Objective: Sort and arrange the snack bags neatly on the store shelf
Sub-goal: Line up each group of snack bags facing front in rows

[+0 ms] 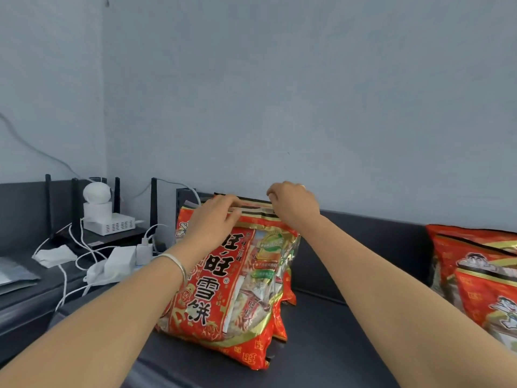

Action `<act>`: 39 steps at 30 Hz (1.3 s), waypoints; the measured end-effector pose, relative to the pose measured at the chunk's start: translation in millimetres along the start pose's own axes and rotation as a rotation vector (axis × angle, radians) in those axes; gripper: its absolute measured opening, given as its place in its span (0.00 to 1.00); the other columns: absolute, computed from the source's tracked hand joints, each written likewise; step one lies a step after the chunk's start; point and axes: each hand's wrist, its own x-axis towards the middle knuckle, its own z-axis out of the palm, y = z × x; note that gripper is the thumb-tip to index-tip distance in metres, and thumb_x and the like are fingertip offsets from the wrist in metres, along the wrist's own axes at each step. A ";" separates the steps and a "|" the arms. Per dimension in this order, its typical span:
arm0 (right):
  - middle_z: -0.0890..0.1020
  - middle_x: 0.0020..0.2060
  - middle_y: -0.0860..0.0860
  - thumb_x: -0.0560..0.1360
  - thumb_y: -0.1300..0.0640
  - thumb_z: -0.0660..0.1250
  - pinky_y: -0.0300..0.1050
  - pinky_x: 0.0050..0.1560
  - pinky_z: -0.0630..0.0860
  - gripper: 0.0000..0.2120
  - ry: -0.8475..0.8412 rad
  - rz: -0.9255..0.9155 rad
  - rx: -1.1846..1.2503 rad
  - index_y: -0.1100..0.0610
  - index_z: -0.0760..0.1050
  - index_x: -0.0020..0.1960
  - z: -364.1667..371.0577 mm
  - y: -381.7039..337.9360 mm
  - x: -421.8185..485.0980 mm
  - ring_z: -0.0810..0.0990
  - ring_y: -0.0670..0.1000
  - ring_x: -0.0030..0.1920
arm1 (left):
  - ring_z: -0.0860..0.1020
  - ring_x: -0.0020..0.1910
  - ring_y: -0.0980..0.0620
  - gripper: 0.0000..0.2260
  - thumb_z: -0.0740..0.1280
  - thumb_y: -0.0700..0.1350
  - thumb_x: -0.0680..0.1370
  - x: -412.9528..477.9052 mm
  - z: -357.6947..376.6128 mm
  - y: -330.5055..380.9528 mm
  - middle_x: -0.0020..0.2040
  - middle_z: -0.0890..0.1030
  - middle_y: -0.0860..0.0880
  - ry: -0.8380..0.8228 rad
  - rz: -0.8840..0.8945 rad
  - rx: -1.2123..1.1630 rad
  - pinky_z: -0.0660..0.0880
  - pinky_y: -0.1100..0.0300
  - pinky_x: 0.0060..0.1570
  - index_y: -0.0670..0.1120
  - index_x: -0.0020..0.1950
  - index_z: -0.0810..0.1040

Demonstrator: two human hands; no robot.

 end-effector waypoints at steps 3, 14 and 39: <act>0.80 0.56 0.53 0.79 0.62 0.56 0.51 0.51 0.75 0.16 -0.084 0.036 -0.027 0.53 0.76 0.62 9.0 -3.4 15.5 0.77 0.56 0.56 | 0.75 0.58 0.51 0.13 0.57 0.51 0.81 14.6 4.6 -11.6 0.60 0.77 0.51 -0.023 0.000 -0.015 0.74 0.51 0.57 0.50 0.62 0.73; 0.77 0.61 0.55 0.79 0.64 0.56 0.49 0.54 0.76 0.18 -0.206 0.229 -0.077 0.53 0.72 0.67 26.2 -13.5 56.0 0.77 0.57 0.57 | 0.76 0.59 0.51 0.15 0.55 0.51 0.81 72.6 33.7 -39.6 0.63 0.77 0.51 -0.165 0.123 0.018 0.73 0.54 0.55 0.51 0.66 0.72; 0.82 0.50 0.52 0.78 0.62 0.54 0.52 0.58 0.63 0.13 -0.120 0.348 -0.269 0.52 0.75 0.54 66.6 -27.5 41.9 0.78 0.56 0.52 | 0.73 0.61 0.52 0.09 0.57 0.55 0.80 46.1 65.8 -55.8 0.54 0.79 0.53 -0.035 0.166 -0.014 0.54 0.48 0.70 0.53 0.53 0.72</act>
